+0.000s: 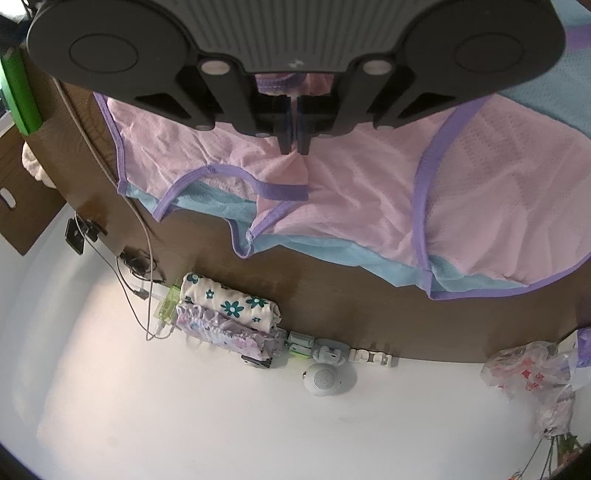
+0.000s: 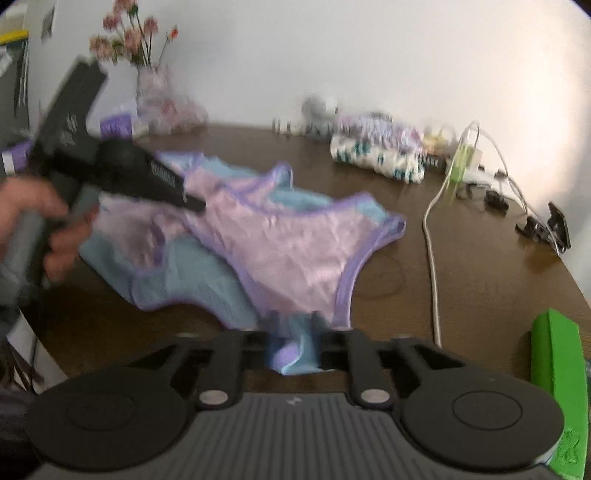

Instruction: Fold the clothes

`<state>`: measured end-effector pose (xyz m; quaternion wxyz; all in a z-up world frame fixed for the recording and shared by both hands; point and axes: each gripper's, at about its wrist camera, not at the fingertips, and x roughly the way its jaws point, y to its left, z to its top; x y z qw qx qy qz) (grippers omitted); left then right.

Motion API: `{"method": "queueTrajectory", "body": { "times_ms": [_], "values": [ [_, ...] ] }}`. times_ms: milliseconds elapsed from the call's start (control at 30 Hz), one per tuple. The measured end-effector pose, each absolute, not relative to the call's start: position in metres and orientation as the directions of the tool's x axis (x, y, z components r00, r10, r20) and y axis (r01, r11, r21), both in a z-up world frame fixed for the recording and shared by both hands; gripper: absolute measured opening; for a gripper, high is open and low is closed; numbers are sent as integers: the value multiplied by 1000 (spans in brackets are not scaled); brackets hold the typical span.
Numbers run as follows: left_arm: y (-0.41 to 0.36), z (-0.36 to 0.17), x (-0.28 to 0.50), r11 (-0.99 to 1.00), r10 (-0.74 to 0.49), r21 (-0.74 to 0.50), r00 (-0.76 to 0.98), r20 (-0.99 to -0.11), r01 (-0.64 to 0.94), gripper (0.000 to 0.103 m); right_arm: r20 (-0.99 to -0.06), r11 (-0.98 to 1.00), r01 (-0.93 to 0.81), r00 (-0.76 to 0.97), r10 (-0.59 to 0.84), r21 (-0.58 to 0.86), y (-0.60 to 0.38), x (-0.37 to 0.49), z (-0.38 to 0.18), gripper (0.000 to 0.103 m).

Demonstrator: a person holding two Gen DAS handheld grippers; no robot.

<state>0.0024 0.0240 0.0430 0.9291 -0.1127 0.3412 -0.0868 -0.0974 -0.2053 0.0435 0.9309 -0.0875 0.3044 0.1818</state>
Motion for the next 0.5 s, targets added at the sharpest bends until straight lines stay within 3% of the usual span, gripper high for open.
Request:
{"method": "queueTrajectory", "body": {
  "times_ms": [200,333,400,433,500],
  "values": [
    [22,41,5,959,-244,-269,745,-620,91,1,-583,908,-418,734,348,17,-212,-105,51,3],
    [19,41,5,961,-246,-258,745,-620,103,1,-566,919,-394,759,321,-7,-211,-105,50,21],
    [18,41,5,962,-245,-254,744,-621,104,1,-591,915,-403,743,314,-19,-209,-101,44,14],
    [19,41,5,962,-243,-253,744,-622,103,2,-594,914,-405,739,319,-13,-210,-102,43,5],
    [23,44,0,961,-249,-252,747,-616,112,2,-605,916,-402,732,313,-13,-210,-103,44,5]
  ]
}}
